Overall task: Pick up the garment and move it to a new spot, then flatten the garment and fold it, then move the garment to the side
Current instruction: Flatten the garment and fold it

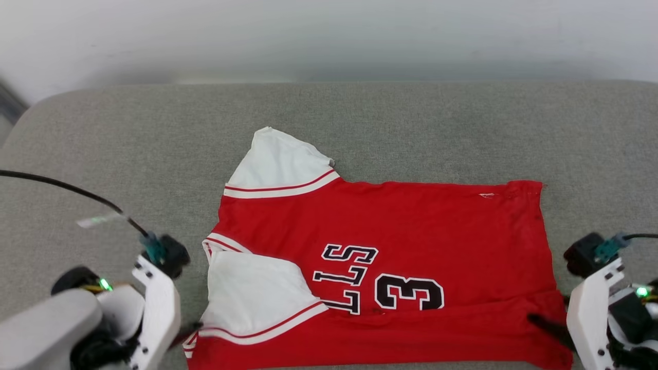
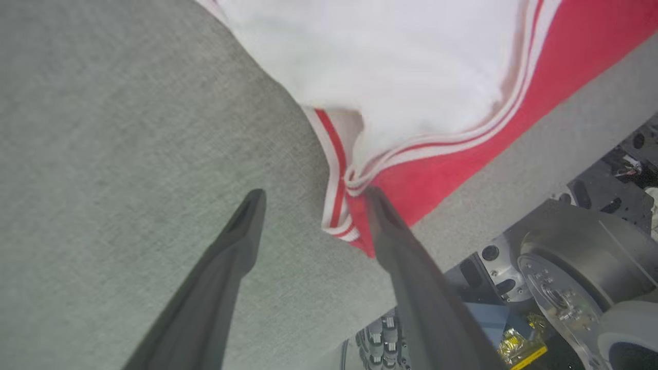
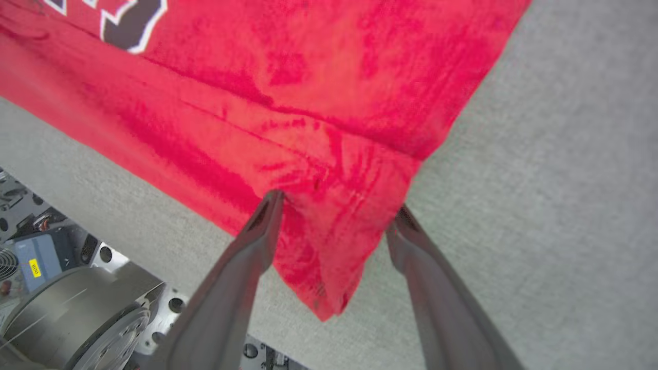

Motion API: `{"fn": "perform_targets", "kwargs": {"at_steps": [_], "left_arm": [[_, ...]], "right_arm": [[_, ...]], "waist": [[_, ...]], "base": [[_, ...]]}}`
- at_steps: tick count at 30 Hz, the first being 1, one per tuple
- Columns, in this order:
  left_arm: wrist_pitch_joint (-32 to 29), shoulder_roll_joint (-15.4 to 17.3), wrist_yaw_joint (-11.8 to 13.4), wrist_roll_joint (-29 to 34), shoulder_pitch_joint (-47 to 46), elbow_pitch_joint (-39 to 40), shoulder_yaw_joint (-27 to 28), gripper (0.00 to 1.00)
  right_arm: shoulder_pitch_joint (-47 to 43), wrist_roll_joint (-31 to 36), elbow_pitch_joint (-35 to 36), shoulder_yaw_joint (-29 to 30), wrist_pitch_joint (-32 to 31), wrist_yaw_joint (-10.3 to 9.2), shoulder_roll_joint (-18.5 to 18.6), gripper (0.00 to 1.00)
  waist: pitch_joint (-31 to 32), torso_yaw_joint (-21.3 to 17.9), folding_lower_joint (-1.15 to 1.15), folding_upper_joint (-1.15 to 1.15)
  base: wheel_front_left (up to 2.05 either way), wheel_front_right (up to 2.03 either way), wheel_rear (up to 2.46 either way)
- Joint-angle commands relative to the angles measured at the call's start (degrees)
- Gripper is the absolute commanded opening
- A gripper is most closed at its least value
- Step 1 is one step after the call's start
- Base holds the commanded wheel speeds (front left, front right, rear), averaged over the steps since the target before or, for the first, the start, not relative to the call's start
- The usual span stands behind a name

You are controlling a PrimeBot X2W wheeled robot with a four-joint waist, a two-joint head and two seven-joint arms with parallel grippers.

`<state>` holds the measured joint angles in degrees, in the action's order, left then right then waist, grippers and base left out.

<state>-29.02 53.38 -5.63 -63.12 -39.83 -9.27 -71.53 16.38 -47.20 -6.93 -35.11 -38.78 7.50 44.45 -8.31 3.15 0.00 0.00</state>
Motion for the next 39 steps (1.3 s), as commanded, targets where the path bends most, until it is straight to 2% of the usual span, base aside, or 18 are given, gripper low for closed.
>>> {"fn": "perform_targets", "kwargs": {"at_steps": [1,6,9,18,22,26,29,36,39], "left_arm": [[0.7,0.66,0.02,0.0,-1.53,0.52,1.03,1.0],[3.48,2.68,0.49,0.99,-5.85,1.87,4.74,1.0],[4.29,2.94,0.37,1.58,-9.07,0.82,6.75,1.0],[7.17,-1.22,-0.11,3.91,-19.52,-6.38,11.53,1.0],[6.48,-3.61,0.13,3.25,-23.9,-11.28,13.3,1.0],[2.97,-5.67,-0.39,0.25,-28.49,-15.74,15.12,1.0],[-2.55,-6.52,-0.76,-1.18,-32.34,-18.33,15.07,1.0],[-15.94,-7.92,-1.35,-3.21,-39.92,-21.1,13.12,1.0],[-19.34,-8.34,-1.5,-2.48,-41.85,-21.72,11.79,1.0]], "right_arm": [[-0.11,0.97,1.24,0.72,1.39,-0.02,0.32,1.0],[0.43,6.87,6.87,7.08,11.65,-0.02,-1.59,1.0],[0.26,11.61,9.61,11.67,18.29,-0.02,-4.83,1.0],[-5.4,27.39,16.16,26.46,34.59,-0.04,-18.27,1.0],[-8.32,31.72,19.32,30.05,38.99,-0.03,-22.86,1.0],[-9.75,34.07,21.36,31.3,41.06,-0.02,-26.16,1.0],[-9.14,35.01,22.65,31.27,42.12,-0.03,-27.27,1.0],[-6.37,36.59,23.99,30.13,42.72,-0.03,-27.76,1.0],[-5.26,36.74,23.69,29.64,42.59,-0.03,-27.5,1.0]], "waist": [[0.32,0.09,0.0,0.0],[0.19,-0.13,0.0,0.0],[-0.81,-0.78,0.0,0.0],[-6.84,-3.53,0.0,0.0],[-10.74,-5.04,0.0,0.0],[-15.03,-6.79,0.0,0.0],[-18.28,-8.14,0.0,0.0],[-24.13,-10.51,0.0,0.0],[-25.93,-11.13,0.0,0.0]], "base": [[0.0,0.0,0.0],[0.0,0.0,0.0],[0.0,0.0,0.0],[0.0,0.0,0.0],[0.0,0.0,0.0],[0.0,0.0,0.0],[0.0,0.0,0.0],[0.0,0.0,0.0],[0.0,0.0,0.0]]}}
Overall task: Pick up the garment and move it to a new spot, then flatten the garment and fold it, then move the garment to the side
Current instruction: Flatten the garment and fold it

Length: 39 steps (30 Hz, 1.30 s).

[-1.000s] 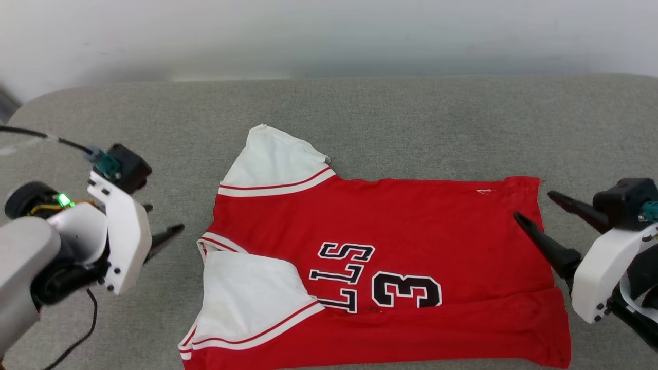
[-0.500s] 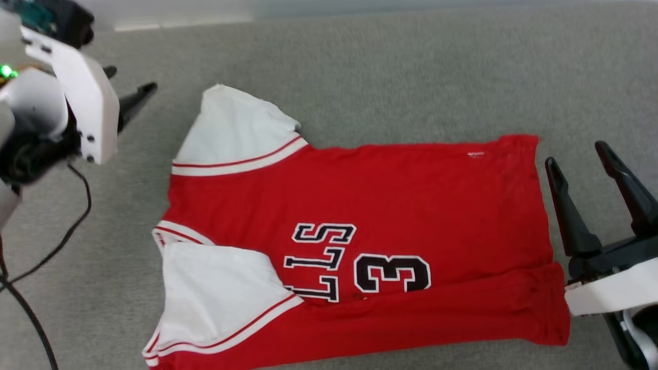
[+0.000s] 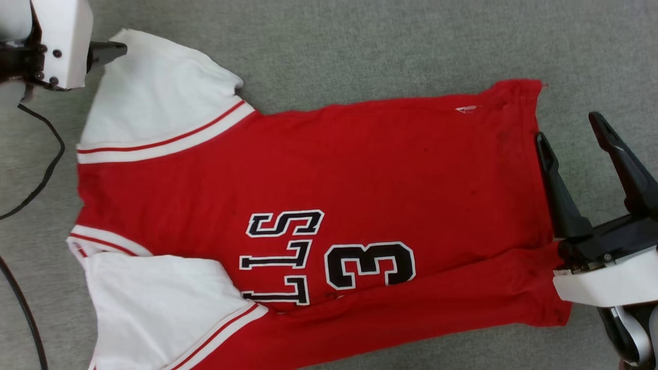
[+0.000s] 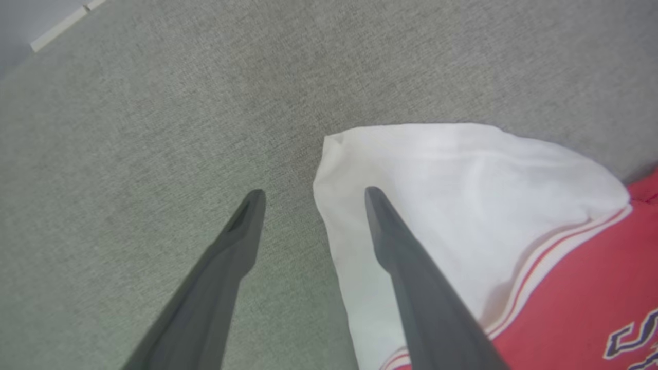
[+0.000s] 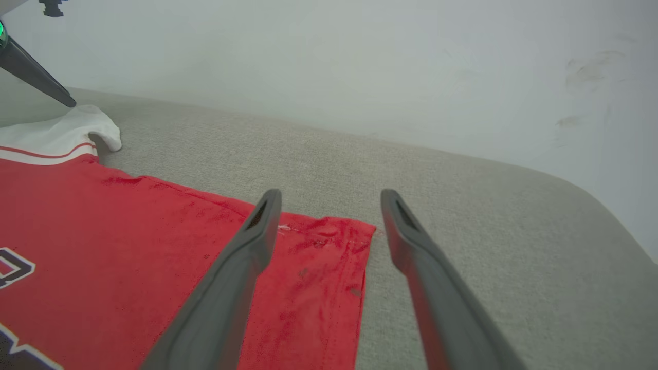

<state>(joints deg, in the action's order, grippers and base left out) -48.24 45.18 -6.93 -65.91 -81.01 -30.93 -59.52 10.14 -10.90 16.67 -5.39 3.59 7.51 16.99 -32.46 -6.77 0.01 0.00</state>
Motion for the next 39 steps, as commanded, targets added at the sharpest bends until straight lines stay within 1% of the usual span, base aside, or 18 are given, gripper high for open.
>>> {"fn": "perform_targets", "kwargs": {"at_steps": [1,7,8,9,11,14,17,19,22,26,27,30,32,34,36,39], "left_arm": [[-0.77,-0.47,-0.18,0.5,-1.13,-0.27,-0.56,1.0],[-4.3,-2.14,-0.42,1.61,-0.23,-0.86,-4.75,1.0],[-4.45,-2.27,-0.46,1.39,0.1,-0.7,-5.22,0.58],[-4.17,-2.35,-0.49,1.3,0.21,-0.51,-5.52,0.0],[-4.06,-2.32,-0.53,1.25,0.62,0.24,-6.35,0.0],[-2.27,-1.4,-0.47,1.57,0.01,1.26,-7.02,0.0],[0.48,-1.63,-0.47,1.02,-0.39,2.41,-7.21,0.0],[1.96,-1.66,-0.48,0.99,-0.44,3.5,-7.98,0.0],[3.92,-1.62,-0.45,1.18,-0.14,5.48,-9.53,0.0],[5.87,-2.08,-0.46,1.16,0.18,8.52,-11.19,0.0],[5.87,-2.08,-0.46,1.16,0.18,8.52,-11.19,0.0],[7.04,-2.53,-0.46,1.32,0.17,10.73,-12.02,0.0],[8.05,-3.0,-0.46,1.37,-0.13,11.57,-12.4,0.0],[8.67,-3.61,-0.46,1.44,-0.5,12.14,-12.71,0.0],[9.19,-4.07,-0.45,1.59,-0.9,12.61,-12.95,0.0],[9.95,-4.52,-0.46,1.84,-1.56,13.16,-13.21,0.0]], "right_arm": [[1.24,0.5,-0.22,-0.14,0.09,-0.04,0.11,1.0],[2.69,0.35,-1.86,-0.95,0.33,-0.04,0.57,1.0],[2.9,0.24,-2.21,-0.87,0.38,-0.04,0.7,1.0],[3.07,0.05,-2.59,-0.76,0.35,-0.04,0.81,1.0],[3.51,-0.13,-3.17,-0.37,0.05,-0.04,1.15,1.0],[5.76,0.26,-2.9,0.54,-0.56,-0.04,2.68,1.0],[9.25,0.51,-2.23,1.16,-2.6,-0.04,5.97,1.0],[12.12,-0.06,-1.98,0.22,-5.67,-0.04,8.96,1.0],[16.31,-2.74,-2.76,-2.89,-14.8,-0.04,14.36,1.0],[22.67,-9.37,-4.93,-9.33,-30.49,-0.04,21.45,1.0],[22.67,-9.37,-4.93,-9.33,-30.49,-0.04,21.45,1.0],[27.78,-15.72,-7.09,-14.89,-41.95,-0.04,26.01,1.0],[31.1,-19.05,-8.78,-18.43,-47.87,-0.04,28.4,1.0],[34.14,-21.95,-11.06,-21.92,-52.84,-0.04,29.96,1.0],[36.7,-24.89,-13.81,-24.52,-57.33,-0.04,30.56,1.0],[40.0,-28.19,-18.08,-26.25,-61.56,-0.04,29.09,1.0]], "waist": [[-2.29,-1.28,-0.01,0.0],[-3.3,-1.36,-0.01,0.0],[-3.23,-1.31,-0.01,0.0],[-3.12,-1.25,-0.01,0.0],[-2.57,-1.07,-0.01,0.0],[-1.17,-0.55,-0.01,0.0],[0.86,0.45,-0.01,0.0],[2.33,1.12,-0.01,0.0],[4.39,2.42,-0.01,0.0],[5.89,4.08,-0.01,0.0],[5.89,4.08,-0.01,0.0],[6.23,5.32,-0.01,0.0],[6.05,6.25,-0.01,0.0],[5.65,7.17,-0.01,0.0],[5.13,8.04,-0.01,0.0],[4.2,9.2,-0.01,0.0]], "base": [[0.0,0.0,0.0],[0.0,0.0,0.0],[0.0,0.0,0.0],[0.0,0.0,0.0],[0.0,0.0,0.0],[0.0,0.0,0.0],[0.0,0.0,0.0],[0.0,0.0,0.0],[0.0,0.0,0.0],[0.0,0.0,0.0],[0.0,0.0,0.0],[0.0,0.0,0.0],[0.0,0.0,0.0],[0.0,0.0,0.0],[0.0,0.0,0.0],[0.0,0.0,0.0]]}}
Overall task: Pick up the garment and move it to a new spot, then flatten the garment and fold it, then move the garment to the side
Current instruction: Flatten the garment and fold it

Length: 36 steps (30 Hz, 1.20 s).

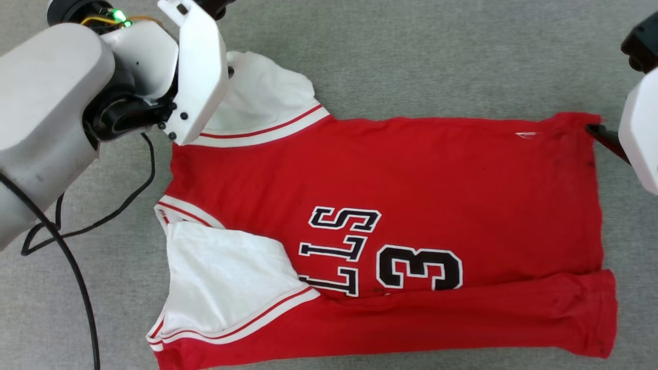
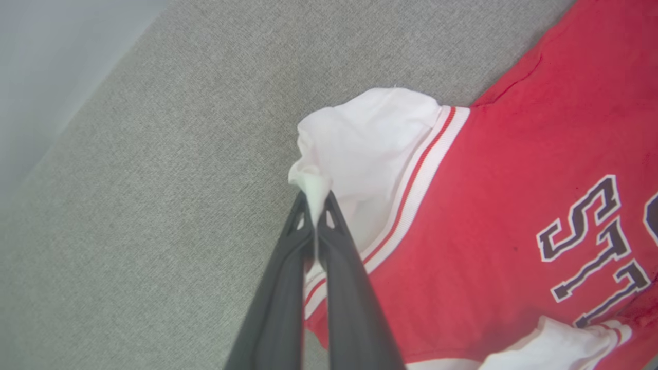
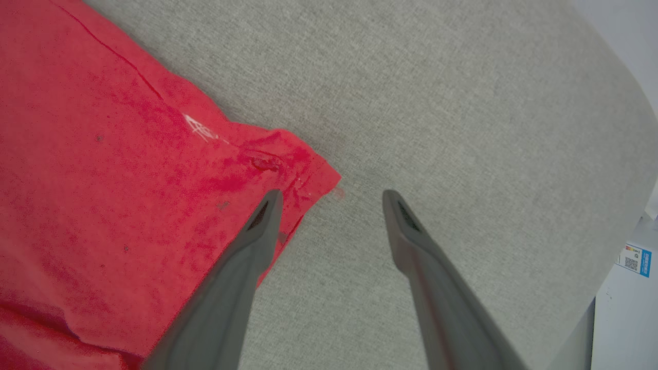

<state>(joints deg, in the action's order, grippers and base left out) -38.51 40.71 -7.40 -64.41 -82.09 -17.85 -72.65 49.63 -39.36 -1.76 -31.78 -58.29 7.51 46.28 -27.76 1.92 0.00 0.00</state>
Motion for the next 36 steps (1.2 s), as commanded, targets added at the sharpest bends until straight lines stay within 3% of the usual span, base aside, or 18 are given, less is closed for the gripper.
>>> {"fn": "perform_targets", "kwargs": {"at_steps": [1,11,12,13,14,25,36], "left_arm": [[0.5,-0.23,0.02,0.3,-0.58,0.24,-0.17,0.0],[2.98,-0.72,0.01,1.36,-1.74,1.95,-0.59,0.0],[3.09,-0.53,0.01,1.45,-1.63,2.04,-0.63,0.0],[3.54,-0.42,0.01,1.3,-1.33,1.91,-0.65,0.0],[4.05,-0.31,0.01,1.05,-0.88,1.71,-0.65,0.0],[8.12,1.05,0.01,-0.03,6.01,2.41,-0.71,0.0],[9.61,8.05,0.01,-0.25,17.06,10.19,-0.7,0.0]], "right_arm": [[1.07,-0.2,-1.11,-0.49,-0.47,-0.04,-0.71,1.0],[-1.06,-2.99,-11.56,-8.16,-1.06,0.04,-4.86,1.0],[-1.22,-3.25,-11.85,-8.69,-0.43,0.05,-4.96,0.87],[-1.12,-3.79,-12.13,-8.62,0.94,0.05,-5.22,0.15],[-0.94,-4.08,-12.51,-8.41,1.9,0.05,-5.49,0.0],[-2.45,-6.81,-10.53,-8.25,15.44,-0.03,-2.56,0.0],[-11.79,-10.45,-8.23,-9.92,23.22,-0.03,1.07,0.0]], "waist": [[-0.81,0.86,0.0,0.0],[-2.88,3.1,0.0,0.0],[-2.86,3.1,0.0,0.0],[-2.75,3.06,0.0,0.0],[-2.45,2.97,0.0,0.0],[7.27,3.01,0.0,0.0],[16.6,3.34,0.0,0.0]], "base": [[0.0,0.0,0.0],[0.0,0.0,0.0],[0.0,0.0,0.0],[0.0,0.0,0.0],[0.0,0.0,0.0],[0.0,0.0,0.0],[0.0,0.0,0.0]]}}
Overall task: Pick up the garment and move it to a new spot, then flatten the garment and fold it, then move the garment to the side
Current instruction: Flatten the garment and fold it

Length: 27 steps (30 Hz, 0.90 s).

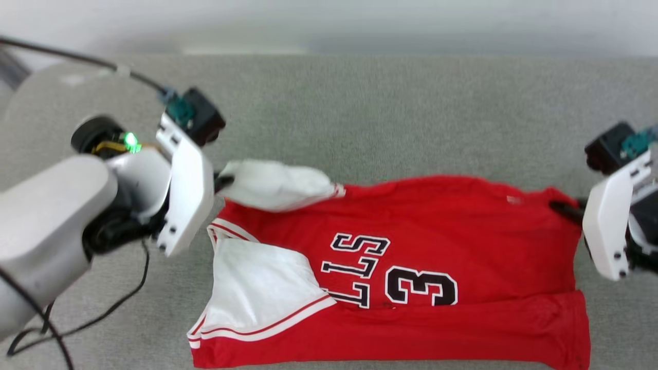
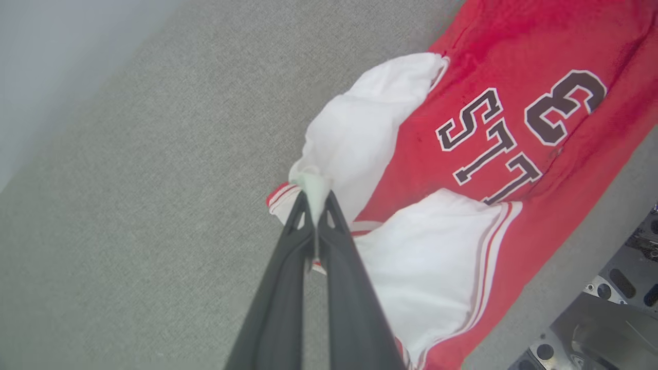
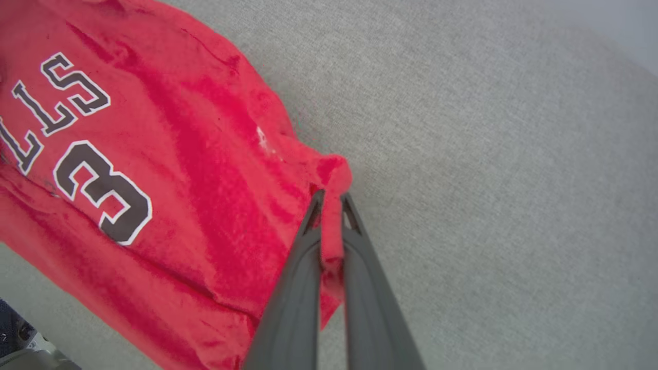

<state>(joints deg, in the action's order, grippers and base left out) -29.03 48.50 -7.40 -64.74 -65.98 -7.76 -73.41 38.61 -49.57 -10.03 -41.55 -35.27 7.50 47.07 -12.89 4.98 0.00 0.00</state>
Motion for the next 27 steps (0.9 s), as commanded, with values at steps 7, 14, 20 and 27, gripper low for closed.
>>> {"fn": "perform_targets", "kwargs": {"at_steps": [7,14,20,27], "left_arm": [[0.78,4.33,1.11,0.2,9.54,4.26,0.06,0.0],[0.75,6.55,2.87,-0.32,19.7,7.71,0.07,0.0],[1.44,4.31,2.95,0.12,26.13,4.47,0.08,0.0],[5.84,1.41,2.77,1.0,28.04,-0.07,0.95,1.0]], "right_arm": [[-8.71,-2.34,0.07,-0.23,3.29,-0.02,1.76,0.0],[-13.93,-1.31,0.47,-1.53,4.62,-0.02,2.06,0.0],[-15.67,1.01,-1.34,-3.52,4.07,-0.02,0.41,0.0],[-15.28,0.75,-4.56,-3.07,5.82,-0.02,-2.55,1.0]], "waist": [[5.4,0.74,0.0,0.0],[5.87,0.58,0.0,0.0],[3.98,0.35,0.0,0.0],[3.42,-0.12,0.0,0.0]], "base": [[0.0,0.0,0.0],[0.0,0.0,0.0],[0.0,0.0,0.0],[0.0,0.0,0.0]]}}
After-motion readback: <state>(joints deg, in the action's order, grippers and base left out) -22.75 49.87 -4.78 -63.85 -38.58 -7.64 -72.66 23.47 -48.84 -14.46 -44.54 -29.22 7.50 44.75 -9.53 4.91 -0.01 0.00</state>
